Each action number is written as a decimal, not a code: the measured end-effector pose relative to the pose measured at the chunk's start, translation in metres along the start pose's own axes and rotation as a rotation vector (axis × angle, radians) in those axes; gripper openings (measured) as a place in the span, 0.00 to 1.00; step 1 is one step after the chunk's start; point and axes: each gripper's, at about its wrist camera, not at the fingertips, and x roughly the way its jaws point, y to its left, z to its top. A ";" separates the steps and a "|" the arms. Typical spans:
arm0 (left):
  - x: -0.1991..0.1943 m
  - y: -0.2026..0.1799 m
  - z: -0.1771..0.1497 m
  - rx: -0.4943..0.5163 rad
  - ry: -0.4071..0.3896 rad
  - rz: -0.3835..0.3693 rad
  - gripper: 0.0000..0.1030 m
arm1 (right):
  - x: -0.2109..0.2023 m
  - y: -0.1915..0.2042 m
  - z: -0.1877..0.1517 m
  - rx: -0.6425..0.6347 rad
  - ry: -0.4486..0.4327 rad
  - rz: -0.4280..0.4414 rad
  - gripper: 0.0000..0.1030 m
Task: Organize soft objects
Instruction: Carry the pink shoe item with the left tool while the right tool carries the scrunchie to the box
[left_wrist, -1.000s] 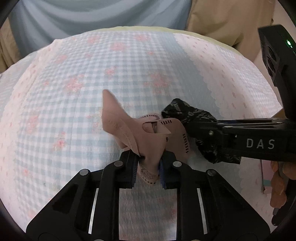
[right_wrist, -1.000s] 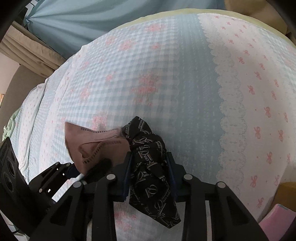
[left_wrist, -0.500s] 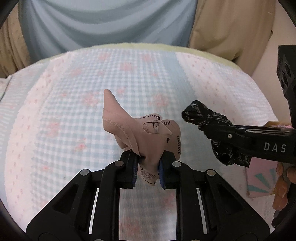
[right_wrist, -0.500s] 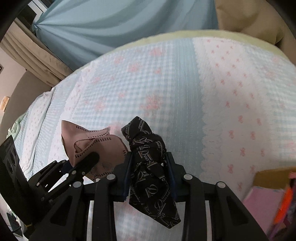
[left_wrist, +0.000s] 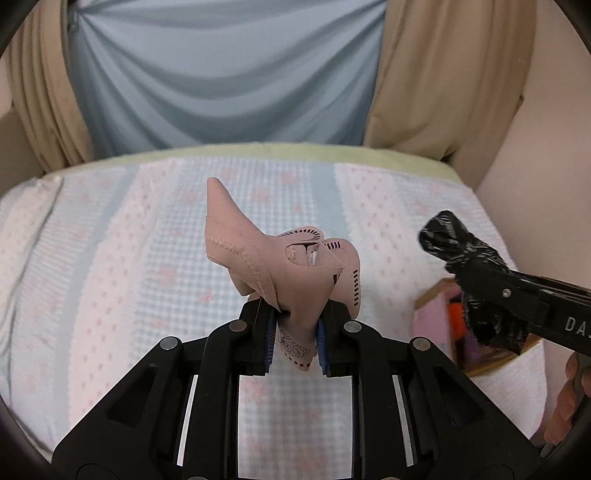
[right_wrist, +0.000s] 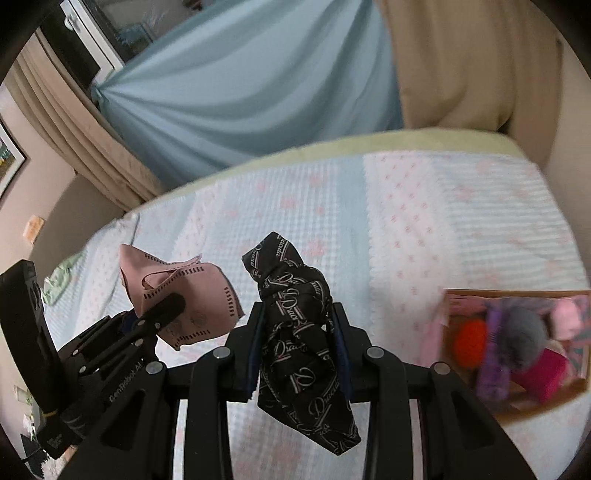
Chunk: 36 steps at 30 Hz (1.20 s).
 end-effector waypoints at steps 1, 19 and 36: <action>-0.011 -0.006 0.002 0.002 -0.005 0.002 0.15 | -0.019 0.000 0.000 0.003 -0.014 -0.004 0.30; -0.081 -0.184 0.002 0.079 -0.019 -0.143 0.15 | -0.184 -0.136 -0.021 0.078 -0.122 -0.190 0.30; 0.058 -0.299 -0.038 0.239 0.247 -0.155 0.15 | -0.112 -0.301 -0.040 0.313 0.070 -0.309 0.30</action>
